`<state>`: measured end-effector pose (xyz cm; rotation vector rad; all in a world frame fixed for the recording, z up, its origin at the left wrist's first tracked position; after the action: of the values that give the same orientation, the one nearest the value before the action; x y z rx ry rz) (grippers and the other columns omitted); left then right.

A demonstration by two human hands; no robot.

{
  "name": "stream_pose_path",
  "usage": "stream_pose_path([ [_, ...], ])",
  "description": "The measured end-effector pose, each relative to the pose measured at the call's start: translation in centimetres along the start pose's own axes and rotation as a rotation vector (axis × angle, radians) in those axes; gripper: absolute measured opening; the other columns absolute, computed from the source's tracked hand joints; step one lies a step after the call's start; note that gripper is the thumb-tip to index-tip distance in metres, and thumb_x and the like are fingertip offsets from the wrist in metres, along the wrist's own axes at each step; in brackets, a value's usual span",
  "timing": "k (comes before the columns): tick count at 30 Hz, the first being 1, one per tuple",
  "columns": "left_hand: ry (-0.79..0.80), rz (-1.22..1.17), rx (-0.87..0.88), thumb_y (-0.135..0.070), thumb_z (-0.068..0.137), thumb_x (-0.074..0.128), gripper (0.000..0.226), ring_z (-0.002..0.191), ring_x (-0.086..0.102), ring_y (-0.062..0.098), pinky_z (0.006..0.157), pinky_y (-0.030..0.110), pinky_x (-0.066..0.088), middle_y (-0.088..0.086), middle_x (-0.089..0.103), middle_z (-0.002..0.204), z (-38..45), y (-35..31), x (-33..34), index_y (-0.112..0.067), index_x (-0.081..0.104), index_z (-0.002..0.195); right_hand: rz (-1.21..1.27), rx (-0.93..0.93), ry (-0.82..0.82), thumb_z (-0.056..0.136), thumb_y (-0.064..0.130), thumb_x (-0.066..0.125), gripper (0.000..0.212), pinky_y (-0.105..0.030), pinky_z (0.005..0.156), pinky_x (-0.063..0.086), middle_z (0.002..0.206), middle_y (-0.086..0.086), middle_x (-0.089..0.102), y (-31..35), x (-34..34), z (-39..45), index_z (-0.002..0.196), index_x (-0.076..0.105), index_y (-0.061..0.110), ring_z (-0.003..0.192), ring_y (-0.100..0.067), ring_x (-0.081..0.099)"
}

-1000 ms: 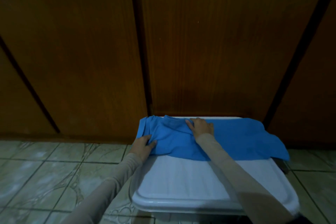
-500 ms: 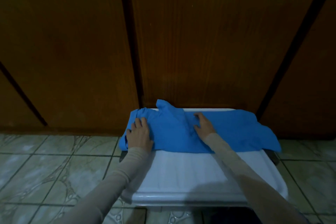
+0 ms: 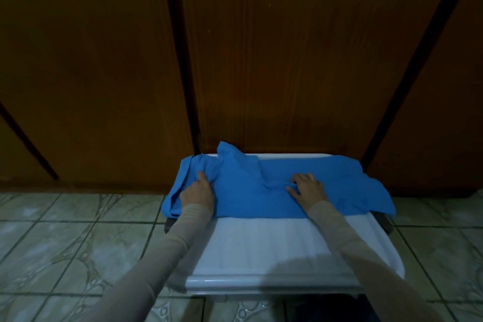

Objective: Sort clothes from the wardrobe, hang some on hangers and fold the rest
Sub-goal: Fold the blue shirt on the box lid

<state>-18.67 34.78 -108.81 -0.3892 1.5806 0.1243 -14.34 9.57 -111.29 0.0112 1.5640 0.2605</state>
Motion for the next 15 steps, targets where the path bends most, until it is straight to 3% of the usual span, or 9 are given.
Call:
stream_pose_path([
  [5, -0.066, 0.121, 0.014, -0.012, 0.099, 0.026, 0.046, 0.102, 0.061, 0.027, 0.080, 0.036, 0.046, 0.010, 0.057, 0.119, -0.6, 0.3, 0.7, -0.006, 0.012, 0.143, -0.003, 0.055, -0.123, 0.098, 0.025, 0.040, 0.026, -0.033, 0.094, 0.031, 0.126, -0.001, 0.047, 0.7, 0.1, -0.3, 0.122, 0.044, 0.019, 0.121, -0.018, 0.039],
  [8, -0.157, 0.157, 0.041, -0.014, 0.100, 0.028, 0.048, 0.126, 0.042, 0.031, 0.098, 0.042, 0.038, 0.014, 0.033, 0.141, -0.4, 0.0, 0.4, -0.009, 0.010, 0.145, 0.002, -0.022, -0.155, 0.094, 0.015, 0.043, 0.034, -0.034, 0.105, 0.021, 0.129, 0.001, 0.045, 2.2, 0.3, -0.4, 0.127, 0.044, 0.020, 0.125, -0.017, 0.037],
  [12, -0.073, 0.221, 0.366, -0.041, 0.099, 0.012, 0.053, 0.145, 0.001, 0.024, 0.114, 0.052, 0.006, 0.006, -0.001, 0.157, -0.1, -0.1, 1.6, -0.022, 0.008, 0.149, 0.187, 0.020, 0.016, 0.098, 0.042, 0.034, 0.038, -0.040, 0.108, 0.020, 0.127, 0.000, 0.049, 6.0, -0.1, 0.9, 0.123, 0.051, 0.020, 0.125, -0.017, 0.037],
  [13, -0.010, 0.178, 0.403, -0.048, 0.097, 0.008, 0.056, 0.145, -0.002, 0.021, 0.115, 0.051, 0.002, 0.002, -0.001, 0.158, -0.1, 0.0, 2.2, -0.026, 0.009, 0.149, 0.257, 0.069, 0.055, 0.096, 0.051, 0.033, 0.046, -0.042, 0.106, 0.022, 0.124, -0.002, 0.051, 7.0, -0.4, 1.5, 0.120, 0.055, 0.018, 0.124, -0.020, 0.038],
  [15, 0.115, 0.013, 0.393, -0.049, 0.099, 0.022, 0.054, 0.145, -0.002, 0.018, 0.116, 0.047, 0.003, -0.004, 0.002, 0.157, 0.2, 0.5, 2.9, -0.030, 0.011, 0.148, 0.319, 0.166, 0.150, 0.091, 0.063, 0.034, 0.060, -0.045, 0.104, 0.024, 0.124, -0.006, 0.055, 8.7, -1.0, 3.0, 0.122, 0.055, 0.017, 0.124, -0.025, 0.042],
])
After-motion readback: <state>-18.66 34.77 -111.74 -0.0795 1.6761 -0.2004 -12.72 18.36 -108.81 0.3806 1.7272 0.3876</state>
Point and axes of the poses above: each hand's wrist, its own z-axis towards the middle knuckle, its own x-axis out of the palm, y = z × x, the point moved 2 cm from there along z, towards the middle knuckle
